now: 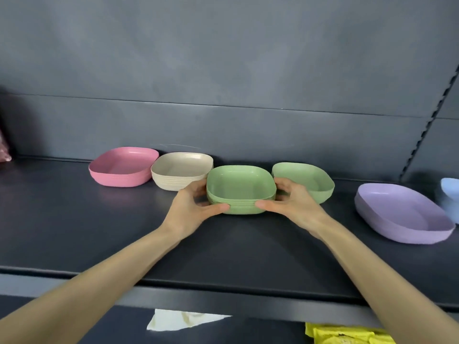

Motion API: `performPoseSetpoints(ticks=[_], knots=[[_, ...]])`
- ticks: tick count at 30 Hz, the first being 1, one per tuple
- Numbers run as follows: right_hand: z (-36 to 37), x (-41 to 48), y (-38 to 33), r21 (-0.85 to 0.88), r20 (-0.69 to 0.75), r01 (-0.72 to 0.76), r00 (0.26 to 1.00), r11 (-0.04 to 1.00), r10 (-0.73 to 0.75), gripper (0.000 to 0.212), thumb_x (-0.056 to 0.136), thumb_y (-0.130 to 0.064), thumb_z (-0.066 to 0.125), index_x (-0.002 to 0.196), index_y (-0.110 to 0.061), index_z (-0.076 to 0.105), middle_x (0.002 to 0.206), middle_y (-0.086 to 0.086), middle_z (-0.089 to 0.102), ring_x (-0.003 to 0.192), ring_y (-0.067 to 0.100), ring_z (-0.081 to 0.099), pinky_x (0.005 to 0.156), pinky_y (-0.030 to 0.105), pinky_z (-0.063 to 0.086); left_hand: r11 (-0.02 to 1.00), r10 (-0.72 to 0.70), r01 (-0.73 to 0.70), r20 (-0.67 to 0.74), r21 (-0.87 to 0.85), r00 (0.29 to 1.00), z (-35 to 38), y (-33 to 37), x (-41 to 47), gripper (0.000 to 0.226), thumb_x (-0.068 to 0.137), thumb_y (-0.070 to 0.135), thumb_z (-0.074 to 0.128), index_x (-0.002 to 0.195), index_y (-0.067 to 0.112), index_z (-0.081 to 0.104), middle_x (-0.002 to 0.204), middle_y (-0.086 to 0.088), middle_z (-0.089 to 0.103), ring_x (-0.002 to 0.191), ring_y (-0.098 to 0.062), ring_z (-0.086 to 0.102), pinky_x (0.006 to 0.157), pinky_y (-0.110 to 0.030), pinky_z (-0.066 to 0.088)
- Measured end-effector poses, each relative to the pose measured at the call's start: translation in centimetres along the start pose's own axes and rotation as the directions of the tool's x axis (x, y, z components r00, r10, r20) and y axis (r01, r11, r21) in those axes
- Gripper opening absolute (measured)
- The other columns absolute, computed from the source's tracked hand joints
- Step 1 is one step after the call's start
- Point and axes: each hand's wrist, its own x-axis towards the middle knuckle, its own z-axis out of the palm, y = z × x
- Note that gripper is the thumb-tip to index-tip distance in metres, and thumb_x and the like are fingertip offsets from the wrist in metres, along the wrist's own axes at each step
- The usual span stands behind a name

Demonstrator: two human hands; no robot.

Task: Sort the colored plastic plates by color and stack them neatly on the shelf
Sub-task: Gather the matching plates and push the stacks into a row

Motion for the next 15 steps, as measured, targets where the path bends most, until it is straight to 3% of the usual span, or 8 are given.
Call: performPoseSetpoints(ticks=[3, 8, 15], knots=[[0.4, 0.2, 0.1, 0.006, -0.016, -0.011, 1.0, 1.0, 0.011, 0.041, 0.074, -0.004, 0.076, 0.097, -0.029, 0.052, 0.095, -0.023, 0.059, 0.084, -0.009, 0.06, 0.07, 0.003, 0.047, 1.0, -0.016, 0.016, 0.004, 0.01, 1.0, -0.2, -0.8, 0.9, 0.056, 0.067, -0.003, 0.079, 0.117, 0.014, 0.058, 0.109, 0.006, 0.066, 0.103, -0.004, 0.062, 0.086, -0.015, 0.051], [0.5, 1.0, 0.3, 0.0, -0.037, -0.027, 0.999, 1.0, 0.027, 0.051, 0.074, -0.001, 0.076, 0.112, -0.021, 0.049, 0.096, -0.025, 0.055, 0.086, -0.01, 0.056, 0.071, 0.0, 0.044, 0.998, -0.026, 0.025, 0.017, 0.05, 1.0, -0.2, -1.4, 2.3, 0.05, 0.065, -0.002, 0.081, 0.108, 0.014, 0.06, 0.101, 0.005, 0.068, 0.099, -0.011, 0.065, 0.088, -0.021, 0.052], [0.0, 2.7, 0.4, -0.036, -0.056, -0.029, 0.998, 0.999, 0.027, 0.064, 0.075, 0.001, 0.074, 0.131, -0.004, 0.045, 0.101, -0.016, 0.05, 0.103, 0.004, 0.048, 0.081, 0.003, 0.038, 0.975, -0.013, 0.017, -0.019, 0.222, 1.0, 0.4, -1.1, 3.6, 0.04, 0.066, 0.01, 0.084, 0.099, 0.018, 0.062, 0.083, 0.017, 0.063, 0.088, -0.01, 0.065, 0.081, -0.017, 0.05]])
